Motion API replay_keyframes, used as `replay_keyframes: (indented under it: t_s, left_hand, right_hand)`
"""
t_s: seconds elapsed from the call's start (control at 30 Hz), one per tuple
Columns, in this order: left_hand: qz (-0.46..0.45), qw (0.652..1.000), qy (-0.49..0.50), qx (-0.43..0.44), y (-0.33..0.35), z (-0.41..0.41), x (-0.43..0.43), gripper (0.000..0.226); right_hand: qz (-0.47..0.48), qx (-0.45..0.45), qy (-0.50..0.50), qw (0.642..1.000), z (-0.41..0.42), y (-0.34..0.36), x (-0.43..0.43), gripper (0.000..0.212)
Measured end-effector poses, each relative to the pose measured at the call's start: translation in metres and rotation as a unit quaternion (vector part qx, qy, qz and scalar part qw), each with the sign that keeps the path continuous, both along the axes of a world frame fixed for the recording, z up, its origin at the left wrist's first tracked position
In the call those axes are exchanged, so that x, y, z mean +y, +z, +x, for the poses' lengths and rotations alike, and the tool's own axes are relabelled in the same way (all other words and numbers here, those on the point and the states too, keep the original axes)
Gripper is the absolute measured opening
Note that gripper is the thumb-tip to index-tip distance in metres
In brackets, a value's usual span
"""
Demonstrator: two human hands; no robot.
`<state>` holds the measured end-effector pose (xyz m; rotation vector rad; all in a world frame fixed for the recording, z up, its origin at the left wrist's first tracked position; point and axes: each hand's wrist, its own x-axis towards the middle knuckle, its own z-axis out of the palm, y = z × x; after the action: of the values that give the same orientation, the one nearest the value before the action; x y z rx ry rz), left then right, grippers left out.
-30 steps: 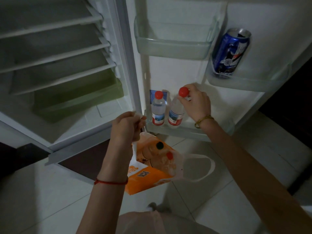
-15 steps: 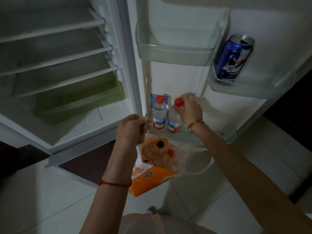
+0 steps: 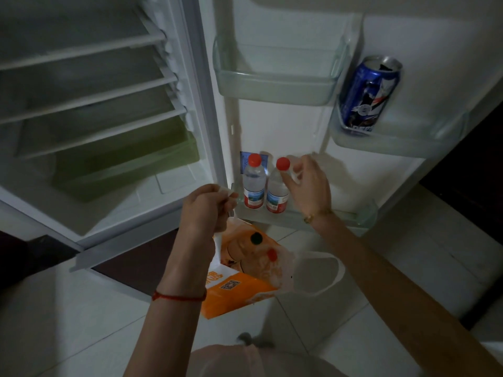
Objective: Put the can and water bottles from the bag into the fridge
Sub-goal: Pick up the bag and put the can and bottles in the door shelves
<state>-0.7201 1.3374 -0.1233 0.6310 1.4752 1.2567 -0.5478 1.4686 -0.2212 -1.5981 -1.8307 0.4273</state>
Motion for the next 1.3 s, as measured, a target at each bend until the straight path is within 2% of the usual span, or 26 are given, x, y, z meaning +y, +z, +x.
replay_keyframes:
  t_s: [0.07,0.17,0.23,0.33,0.37,0.43,0.6,0.77,0.83,0.93,1.0,1.1,1.23,1.3]
  left_hand:
    - [0.003,1.0,-0.004,0.001,0.001,0.001,-0.001,0.023]
    - [0.006,1.0,-0.002,-0.01,0.003,0.002,-0.003,0.024]
    - [0.01,1.0,-0.002,-0.013,0.004,0.003,-0.005,0.025]
    - [0.017,1.0,-0.014,-0.014,0.007,0.007,-0.008,0.022]
    - [0.021,0.999,-0.019,-0.016,0.008,0.008,-0.01,0.021]
    - [0.028,0.999,-0.027,-0.02,0.01,0.008,-0.013,0.021]
    - [0.045,0.998,-0.036,-0.026,0.015,0.008,-0.021,0.018]
    - [0.046,0.997,-0.042,-0.034,0.015,0.011,-0.024,0.018]
    - [0.045,0.998,-0.041,-0.032,0.014,0.01,-0.025,0.018]
    - [0.046,0.998,-0.04,-0.03,0.014,0.008,-0.026,0.02]
    - [0.046,0.998,-0.039,-0.032,0.014,0.007,-0.027,0.02]
    - [0.043,0.998,-0.038,-0.036,0.015,0.006,-0.029,0.019]
    - [0.044,0.998,-0.037,-0.03,0.015,0.0,-0.032,0.018]
    - [0.047,0.997,-0.039,-0.038,0.016,-0.003,-0.034,0.018]
  right_hand:
    - [-0.039,0.005,0.003,0.999,0.006,-0.009,-0.024,0.034]
    - [-0.204,0.027,0.039,0.978,0.012,-0.045,-0.054,0.036]
    - [-0.336,0.015,0.063,0.939,0.011,-0.07,-0.067,0.028]
    - [-0.471,0.043,0.076,0.878,-0.002,-0.095,-0.08,0.035]
    - [-0.482,0.04,0.075,0.872,-0.008,-0.1,-0.083,0.039]
    - [-0.45,0.055,0.038,0.891,-0.022,-0.107,-0.083,0.043]
    - [-0.421,0.228,-0.076,0.875,-0.042,-0.131,-0.073,0.044]
    - [-0.397,0.246,-0.072,0.881,-0.053,-0.129,-0.073,0.042]
    - [-0.382,0.201,-0.028,0.901,-0.052,-0.13,-0.072,0.043]
    - [-0.378,0.053,0.084,0.92,-0.042,-0.124,-0.071,0.049]
    - [-0.371,-0.079,0.141,0.914,-0.036,-0.124,-0.07,0.044]
    - [-0.29,-0.262,0.157,0.907,-0.033,-0.13,-0.072,0.032]
    - [-0.138,-0.388,0.205,0.888,-0.03,-0.137,-0.079,0.034]
    - [-0.093,-0.432,0.238,0.865,-0.027,-0.139,-0.074,0.035]
